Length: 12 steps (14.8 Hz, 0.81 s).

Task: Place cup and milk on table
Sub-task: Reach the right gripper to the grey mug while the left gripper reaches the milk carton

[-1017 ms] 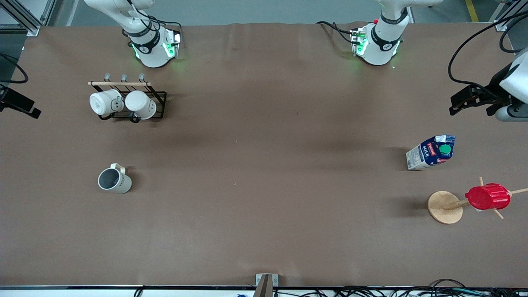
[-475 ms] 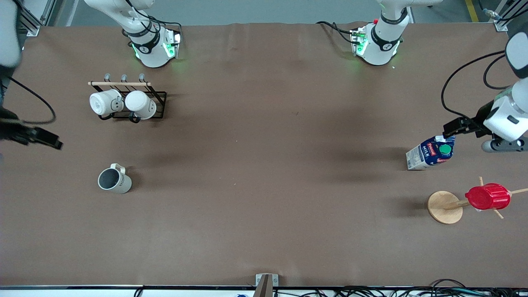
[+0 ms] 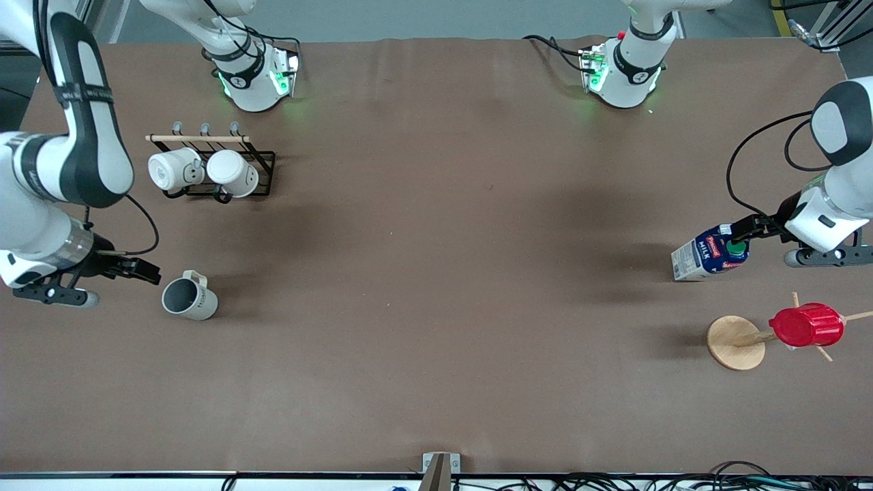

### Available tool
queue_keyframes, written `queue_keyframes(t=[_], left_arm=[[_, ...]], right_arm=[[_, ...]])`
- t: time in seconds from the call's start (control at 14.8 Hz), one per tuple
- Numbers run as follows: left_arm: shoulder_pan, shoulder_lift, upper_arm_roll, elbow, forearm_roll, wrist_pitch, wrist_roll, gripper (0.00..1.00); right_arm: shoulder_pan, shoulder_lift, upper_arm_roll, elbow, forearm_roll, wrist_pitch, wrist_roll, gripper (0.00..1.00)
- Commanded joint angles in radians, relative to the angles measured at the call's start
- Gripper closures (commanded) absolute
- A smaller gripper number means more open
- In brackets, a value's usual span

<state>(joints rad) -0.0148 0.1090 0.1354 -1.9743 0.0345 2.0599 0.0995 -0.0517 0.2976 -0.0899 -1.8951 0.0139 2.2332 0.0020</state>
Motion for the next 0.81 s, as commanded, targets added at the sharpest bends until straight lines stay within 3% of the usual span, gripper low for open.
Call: queue_keyframes(t=[0.0, 0.41, 0.75], left_arm=[[0.0, 0.033, 0.001, -0.015, 0.019, 0.061, 0.008, 0.0], [-0.002, 0.089, 0.0, -0.044, 0.019, 0.118, 0.008, 0.0], [0.001, 0.09, 0.001, -0.067, 0.019, 0.126, 0.008, 0.0]], right_arm=[[-0.031, 0.049, 0.012, -0.041, -0.006, 0.115, -0.052, 0.0], [-0.034, 0.116, 0.013, -0.091, -0.003, 0.261, -0.06, 0.03], [-0.031, 0.152, 0.015, -0.095, -0.002, 0.302, -0.06, 0.25]])
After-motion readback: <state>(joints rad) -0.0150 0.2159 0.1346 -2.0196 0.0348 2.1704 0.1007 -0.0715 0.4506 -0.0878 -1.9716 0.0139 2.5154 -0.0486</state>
